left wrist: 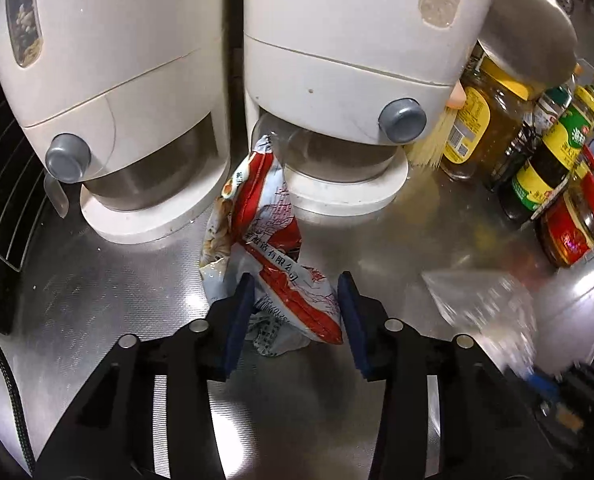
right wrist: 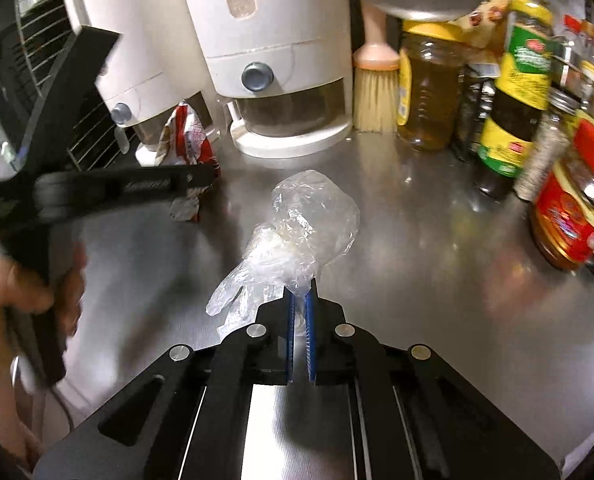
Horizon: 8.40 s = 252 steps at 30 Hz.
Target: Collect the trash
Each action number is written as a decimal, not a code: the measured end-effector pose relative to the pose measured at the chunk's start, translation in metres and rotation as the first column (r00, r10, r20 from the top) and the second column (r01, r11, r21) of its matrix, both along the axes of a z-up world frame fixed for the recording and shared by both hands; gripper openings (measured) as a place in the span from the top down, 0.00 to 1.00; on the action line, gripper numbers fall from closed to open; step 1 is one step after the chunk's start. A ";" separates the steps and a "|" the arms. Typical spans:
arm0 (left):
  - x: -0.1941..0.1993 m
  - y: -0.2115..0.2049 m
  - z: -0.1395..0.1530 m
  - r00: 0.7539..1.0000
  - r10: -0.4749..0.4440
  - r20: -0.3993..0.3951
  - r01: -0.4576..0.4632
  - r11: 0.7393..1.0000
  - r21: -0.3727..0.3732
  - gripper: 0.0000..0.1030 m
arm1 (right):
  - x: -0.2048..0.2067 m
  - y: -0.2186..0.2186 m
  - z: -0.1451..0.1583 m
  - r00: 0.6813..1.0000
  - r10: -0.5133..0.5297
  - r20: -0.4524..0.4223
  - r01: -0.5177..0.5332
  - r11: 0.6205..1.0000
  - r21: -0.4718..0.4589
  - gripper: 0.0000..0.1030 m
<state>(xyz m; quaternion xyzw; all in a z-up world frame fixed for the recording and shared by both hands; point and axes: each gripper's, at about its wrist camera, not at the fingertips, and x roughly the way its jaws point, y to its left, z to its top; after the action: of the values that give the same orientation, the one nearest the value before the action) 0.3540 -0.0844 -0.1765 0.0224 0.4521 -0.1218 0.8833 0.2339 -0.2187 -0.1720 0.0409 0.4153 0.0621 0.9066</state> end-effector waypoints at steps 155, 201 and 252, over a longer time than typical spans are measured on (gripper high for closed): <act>-0.327 -0.038 -0.277 0.969 -0.118 -0.215 0.099 0.990 -0.097 0.27 | -0.164 -0.049 -0.268 0.941 -0.116 -0.317 0.148 0.986 0.078 0.19; -0.480 0.053 0.133 0.780 0.168 0.603 -0.144 0.986 -0.089 0.08 | -0.377 0.018 0.109 0.802 -0.187 0.567 0.284 0.955 -0.087 0.03; -0.495 0.064 0.143 0.775 0.157 0.612 -0.134 0.987 -0.083 0.08 | -0.399 0.037 0.126 0.774 -0.191 0.603 0.296 0.952 -0.077 0.03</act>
<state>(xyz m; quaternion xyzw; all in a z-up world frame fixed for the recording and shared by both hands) -0.1411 -0.0205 -0.0335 0.0104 0.1375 -0.0470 0.9893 -0.1653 -0.1820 -0.0459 -0.0032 0.1085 -0.0816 0.9907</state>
